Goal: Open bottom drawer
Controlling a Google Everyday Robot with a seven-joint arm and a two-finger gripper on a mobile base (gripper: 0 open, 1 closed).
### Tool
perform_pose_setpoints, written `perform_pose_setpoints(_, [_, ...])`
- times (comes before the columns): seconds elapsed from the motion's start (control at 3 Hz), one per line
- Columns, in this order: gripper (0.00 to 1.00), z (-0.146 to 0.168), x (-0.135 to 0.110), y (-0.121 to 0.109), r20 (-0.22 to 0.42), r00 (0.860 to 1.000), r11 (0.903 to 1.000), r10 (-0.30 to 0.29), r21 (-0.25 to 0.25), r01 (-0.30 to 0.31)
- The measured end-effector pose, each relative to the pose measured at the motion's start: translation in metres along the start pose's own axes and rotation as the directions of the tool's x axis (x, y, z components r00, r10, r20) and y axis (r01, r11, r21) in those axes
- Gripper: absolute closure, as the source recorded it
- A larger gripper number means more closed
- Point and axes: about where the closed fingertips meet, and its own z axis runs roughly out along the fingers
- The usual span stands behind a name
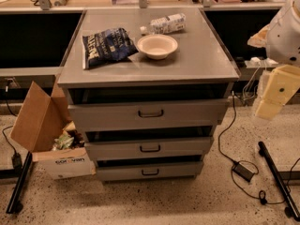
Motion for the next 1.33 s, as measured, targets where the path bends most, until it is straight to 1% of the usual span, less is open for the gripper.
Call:
perform_pose_setpoints(0.33, [0.00,0.000,0.000,0.000,0.000,1.000,1.0000,0.000,0.000,0.000])
perform_pose_setpoints(0.67, [0.00,0.022,-0.002,0.005,-0.020,0.999,0.9990,-0.046,-0.002,0.046])
perform_pose_setpoints(1.0, [0.00,0.126,0.008,0.034,0.015,0.987,0.9811,-0.160,-0.108,0.161])
perform_pose_setpoints(1.33, [0.00,0.236,0.035,0.073,0.065,0.973,0.9476,-0.221,-0.222,0.230])
